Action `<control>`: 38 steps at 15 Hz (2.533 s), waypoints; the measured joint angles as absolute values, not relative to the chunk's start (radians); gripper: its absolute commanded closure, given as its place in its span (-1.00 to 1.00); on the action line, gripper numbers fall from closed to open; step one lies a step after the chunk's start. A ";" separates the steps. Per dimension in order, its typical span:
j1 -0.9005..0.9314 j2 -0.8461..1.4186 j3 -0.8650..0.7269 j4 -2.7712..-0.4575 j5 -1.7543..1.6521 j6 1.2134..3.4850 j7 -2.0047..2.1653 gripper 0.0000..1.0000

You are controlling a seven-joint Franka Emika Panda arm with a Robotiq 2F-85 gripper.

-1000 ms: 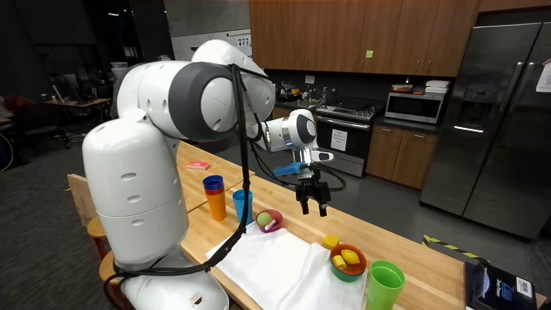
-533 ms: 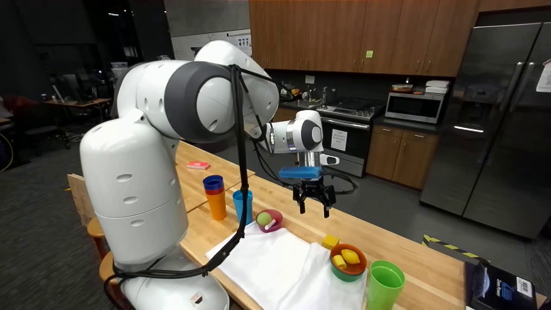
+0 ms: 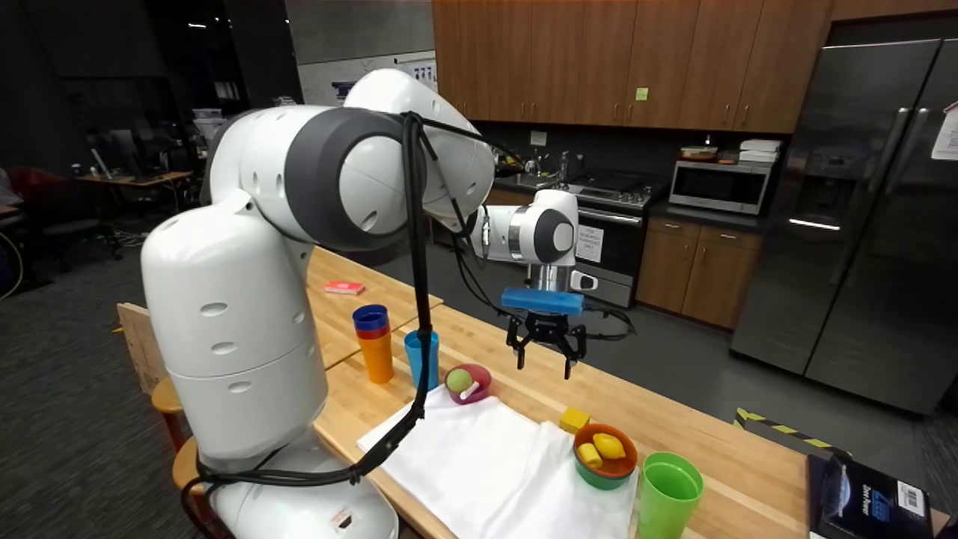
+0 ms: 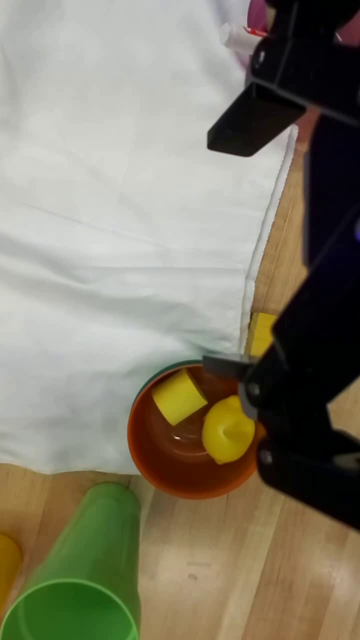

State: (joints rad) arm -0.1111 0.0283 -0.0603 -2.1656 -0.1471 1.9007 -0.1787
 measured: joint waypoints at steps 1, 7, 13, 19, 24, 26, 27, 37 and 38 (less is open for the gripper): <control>-0.110 0.030 -0.060 -2.166 -0.147 1.901 -0.178 -1.00; -0.110 0.033 -0.058 -2.169 -0.147 1.922 -0.184 -1.00; -0.115 0.023 -0.076 -2.255 -0.137 2.160 -0.400 -1.00; -0.146 0.032 -0.115 -2.286 0.019 2.194 -0.644 -1.00; -0.165 0.074 -0.131 -2.251 0.013 2.261 -0.720 -1.00; -0.168 0.090 -0.134 -2.238 -0.003 2.288 -0.688 -1.00; -0.169 0.097 -0.136 -2.229 -0.006 2.266 -0.662 -1.00; -0.200 0.115 -0.194 -2.209 -0.094 2.238 -0.205 -1.00; -0.206 0.117 -0.203 -2.208 -0.097 2.240 -0.159 -1.00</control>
State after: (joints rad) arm -0.2060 0.1165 -0.2025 -2.2077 -0.0974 2.2398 -0.1591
